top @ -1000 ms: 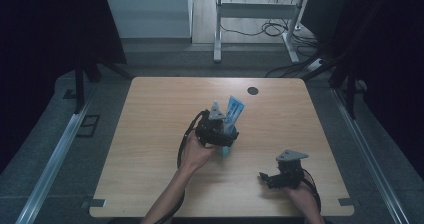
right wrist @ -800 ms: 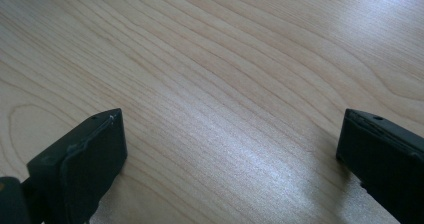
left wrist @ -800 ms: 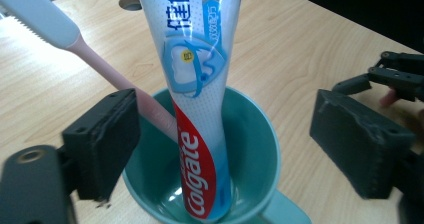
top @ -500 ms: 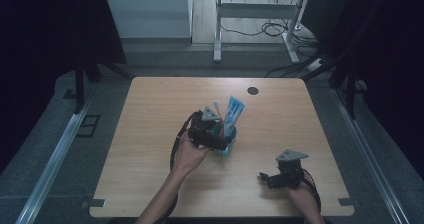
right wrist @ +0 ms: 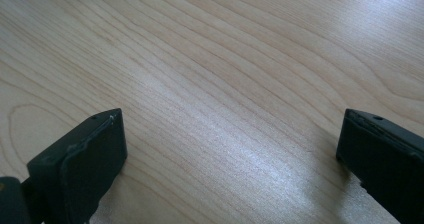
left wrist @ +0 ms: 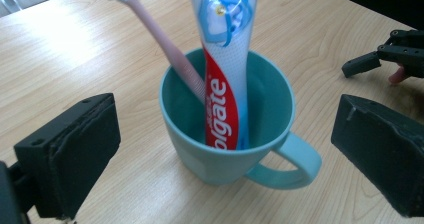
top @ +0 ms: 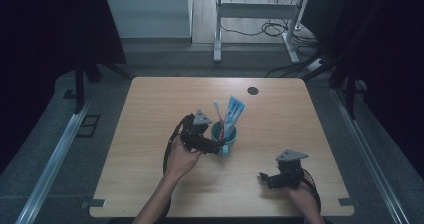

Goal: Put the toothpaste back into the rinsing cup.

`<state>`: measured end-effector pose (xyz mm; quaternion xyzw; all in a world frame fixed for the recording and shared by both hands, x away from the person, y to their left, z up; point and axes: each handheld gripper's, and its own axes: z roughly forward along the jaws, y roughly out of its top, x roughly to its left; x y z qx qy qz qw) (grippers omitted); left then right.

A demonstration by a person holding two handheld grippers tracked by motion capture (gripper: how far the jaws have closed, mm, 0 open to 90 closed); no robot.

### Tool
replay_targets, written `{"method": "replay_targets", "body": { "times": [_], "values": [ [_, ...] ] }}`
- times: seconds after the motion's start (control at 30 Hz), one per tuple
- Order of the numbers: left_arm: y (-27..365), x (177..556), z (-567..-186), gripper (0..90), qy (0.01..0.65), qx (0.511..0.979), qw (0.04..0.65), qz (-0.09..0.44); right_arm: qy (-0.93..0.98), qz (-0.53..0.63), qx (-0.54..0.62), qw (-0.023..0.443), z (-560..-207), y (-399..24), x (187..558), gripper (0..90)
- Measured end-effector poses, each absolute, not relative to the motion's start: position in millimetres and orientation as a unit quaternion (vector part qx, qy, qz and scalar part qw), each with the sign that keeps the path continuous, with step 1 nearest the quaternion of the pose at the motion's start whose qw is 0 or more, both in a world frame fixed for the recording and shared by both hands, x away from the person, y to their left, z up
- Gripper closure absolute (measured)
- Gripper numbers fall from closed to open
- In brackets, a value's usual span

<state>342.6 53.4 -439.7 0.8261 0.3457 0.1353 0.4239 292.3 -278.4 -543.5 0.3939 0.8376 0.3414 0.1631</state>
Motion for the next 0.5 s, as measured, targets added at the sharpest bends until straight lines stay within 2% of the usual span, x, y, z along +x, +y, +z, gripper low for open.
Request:
{"method": "replay_targets", "body": {
  "times": [0.5],
  "values": [
    [84,326,-450,0.0,0.362,0.816,0.427,0.145,0.838,0.342,0.394,0.162,-543,-278,292,0.0]
  ]
}}
